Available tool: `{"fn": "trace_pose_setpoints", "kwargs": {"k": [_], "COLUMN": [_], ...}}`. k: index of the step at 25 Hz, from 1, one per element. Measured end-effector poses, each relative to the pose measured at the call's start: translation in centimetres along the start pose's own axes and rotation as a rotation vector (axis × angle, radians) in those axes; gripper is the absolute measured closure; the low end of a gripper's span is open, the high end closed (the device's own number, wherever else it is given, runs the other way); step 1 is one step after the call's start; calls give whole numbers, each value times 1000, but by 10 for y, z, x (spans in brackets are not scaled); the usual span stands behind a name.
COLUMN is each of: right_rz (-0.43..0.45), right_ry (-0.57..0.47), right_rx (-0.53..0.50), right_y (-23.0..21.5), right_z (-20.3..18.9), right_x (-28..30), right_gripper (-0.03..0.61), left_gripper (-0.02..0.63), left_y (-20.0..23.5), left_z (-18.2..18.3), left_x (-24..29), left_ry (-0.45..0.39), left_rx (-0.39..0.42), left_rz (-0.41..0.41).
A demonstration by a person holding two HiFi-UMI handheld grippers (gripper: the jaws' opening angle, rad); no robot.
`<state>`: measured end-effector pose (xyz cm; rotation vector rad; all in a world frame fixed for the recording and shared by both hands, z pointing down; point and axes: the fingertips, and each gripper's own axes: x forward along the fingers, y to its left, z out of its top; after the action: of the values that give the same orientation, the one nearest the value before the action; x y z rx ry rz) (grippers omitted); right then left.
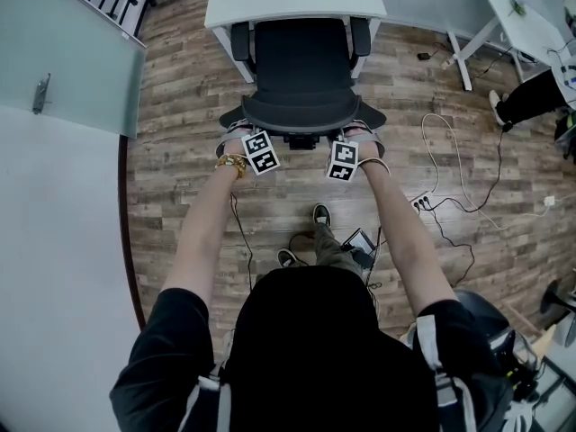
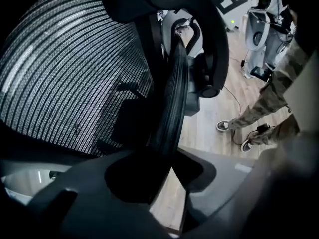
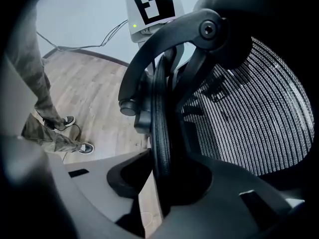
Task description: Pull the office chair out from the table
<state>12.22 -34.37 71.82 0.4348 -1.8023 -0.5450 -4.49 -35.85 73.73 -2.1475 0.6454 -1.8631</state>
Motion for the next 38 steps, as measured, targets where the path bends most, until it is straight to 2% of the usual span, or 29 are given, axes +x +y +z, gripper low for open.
{"fn": "trace_pose_setpoints", "kwargs": {"k": [10, 19, 29, 38], "right_rz": [-11, 3, 5, 6], "right_ry": [12, 11, 4, 0], "right_rx": [16, 20, 34, 47], "right_y": [33, 65, 90, 123], "right_z": [8, 15, 27, 49], "right_x": [-20, -41, -55, -73], "right_gripper": [485, 486, 488, 491], "left_gripper": [460, 463, 465, 465], "left_y": [-32, -62, -85, -112], "left_z": [-7, -12, -22, -43], "left_x": [-18, -36, -45, -65], "left_ry": [-14, -25, -23, -28], "left_rx": [21, 72, 99, 124], "left_rz": [12, 44, 41, 59]}}
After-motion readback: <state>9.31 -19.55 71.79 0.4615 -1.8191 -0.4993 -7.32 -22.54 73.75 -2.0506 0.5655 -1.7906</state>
